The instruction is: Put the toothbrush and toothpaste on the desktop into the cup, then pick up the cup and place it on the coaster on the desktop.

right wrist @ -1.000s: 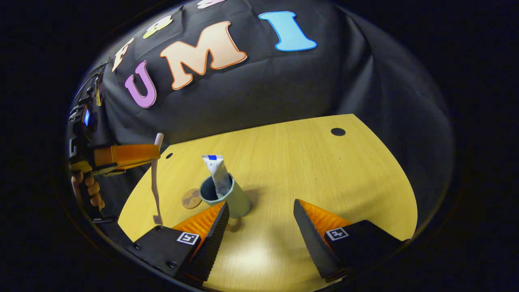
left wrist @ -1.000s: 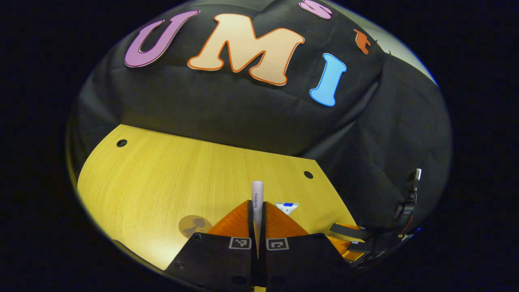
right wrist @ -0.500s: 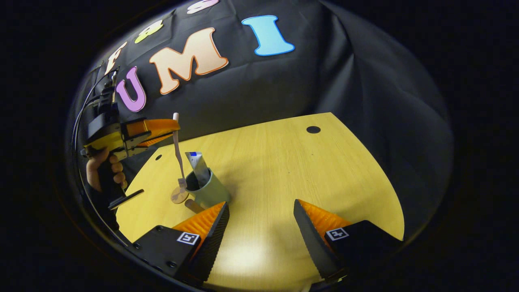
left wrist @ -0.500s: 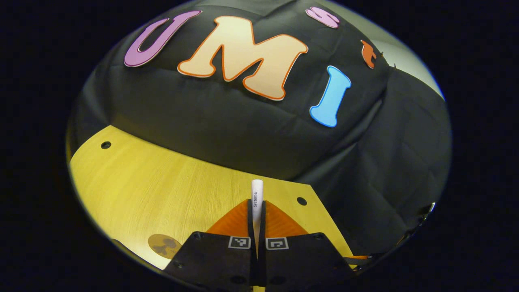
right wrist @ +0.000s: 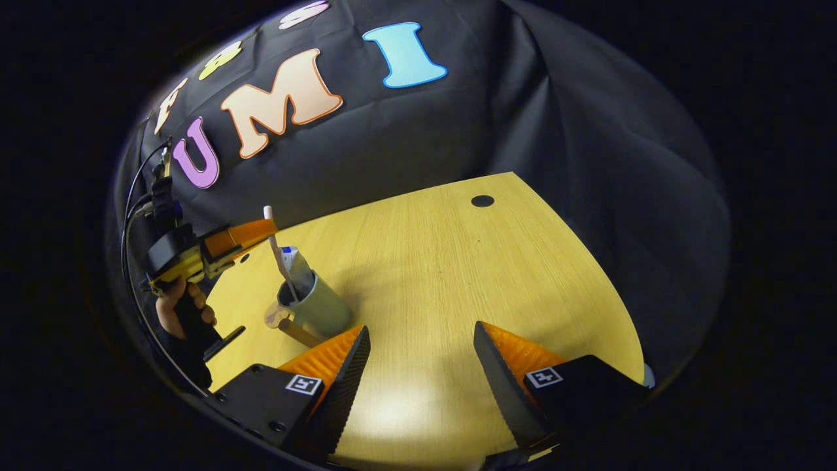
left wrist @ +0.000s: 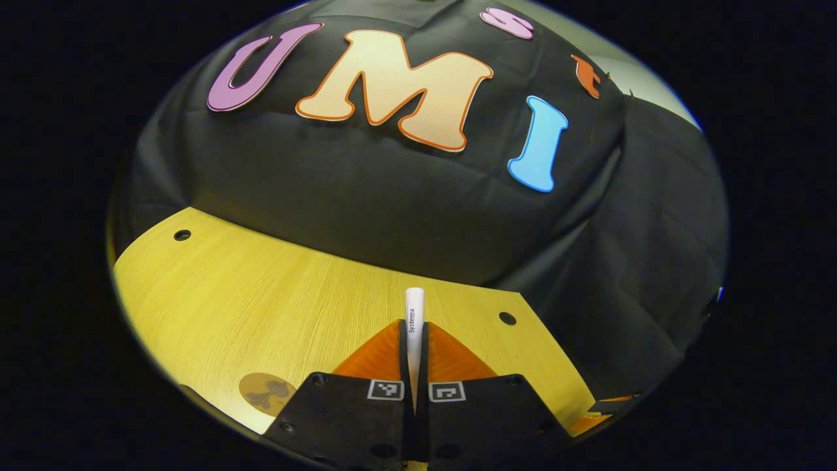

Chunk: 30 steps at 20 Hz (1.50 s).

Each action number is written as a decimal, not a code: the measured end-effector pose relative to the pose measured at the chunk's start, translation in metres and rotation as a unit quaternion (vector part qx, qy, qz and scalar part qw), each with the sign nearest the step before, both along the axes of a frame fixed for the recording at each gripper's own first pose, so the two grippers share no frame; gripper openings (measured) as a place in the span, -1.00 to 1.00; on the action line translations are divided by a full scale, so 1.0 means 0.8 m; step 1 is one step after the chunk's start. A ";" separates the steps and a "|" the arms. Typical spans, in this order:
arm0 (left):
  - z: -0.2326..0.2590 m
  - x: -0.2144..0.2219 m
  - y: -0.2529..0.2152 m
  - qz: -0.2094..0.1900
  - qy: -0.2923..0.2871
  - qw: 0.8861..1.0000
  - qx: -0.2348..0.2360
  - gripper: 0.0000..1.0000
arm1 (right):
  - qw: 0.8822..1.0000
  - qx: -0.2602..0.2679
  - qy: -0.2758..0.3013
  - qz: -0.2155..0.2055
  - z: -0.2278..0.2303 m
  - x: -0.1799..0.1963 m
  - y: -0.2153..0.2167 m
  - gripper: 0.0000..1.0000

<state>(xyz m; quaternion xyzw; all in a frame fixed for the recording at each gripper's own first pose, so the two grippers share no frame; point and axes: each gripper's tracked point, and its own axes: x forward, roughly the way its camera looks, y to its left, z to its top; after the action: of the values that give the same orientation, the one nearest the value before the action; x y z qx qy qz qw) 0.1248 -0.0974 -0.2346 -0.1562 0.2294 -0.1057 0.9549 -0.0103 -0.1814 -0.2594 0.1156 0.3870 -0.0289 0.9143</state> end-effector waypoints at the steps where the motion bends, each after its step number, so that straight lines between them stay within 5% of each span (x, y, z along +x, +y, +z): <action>1: 0.003 -0.003 -0.001 0.002 -0.002 1.000 0.002 -1.00 | 1.000 0.002 -0.002 0.007 0.000 0.005 0.005 0.94; 10: 0.028 -0.065 0.000 -0.001 -0.012 0.999 0.042 -0.96 | 0.997 0.033 -0.013 0.065 -0.002 0.037 0.040 0.94; 17: -0.007 -0.111 -0.002 -0.007 0.036 0.998 0.058 -0.88 | 0.993 0.053 -0.009 0.107 -0.003 0.041 0.072 0.95; 19: -0.011 -0.116 0.003 -0.004 0.038 0.997 0.061 -0.48 | 0.991 0.051 -0.003 0.123 -0.004 0.042 0.085 0.80; 21: -0.017 -0.123 0.015 0.002 0.048 0.996 0.070 0.29 | 0.990 0.053 0.010 0.134 -0.007 0.042 0.103 0.94; 23: -0.017 -0.125 0.037 0.014 0.053 0.995 0.084 0.78 | 0.986 0.060 0.031 0.150 -0.011 0.038 0.127 0.95; 30: 0.013 -0.137 0.123 0.046 0.015 0.993 0.109 0.89 | 0.976 0.027 0.116 0.183 -0.036 0.043 0.184 0.99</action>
<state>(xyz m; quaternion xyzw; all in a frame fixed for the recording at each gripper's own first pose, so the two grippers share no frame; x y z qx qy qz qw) 0.0149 0.0009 -0.2243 -0.0631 0.2466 -0.0340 0.9665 0.0240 -0.0344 -0.2884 0.0637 0.5060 0.1358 0.8494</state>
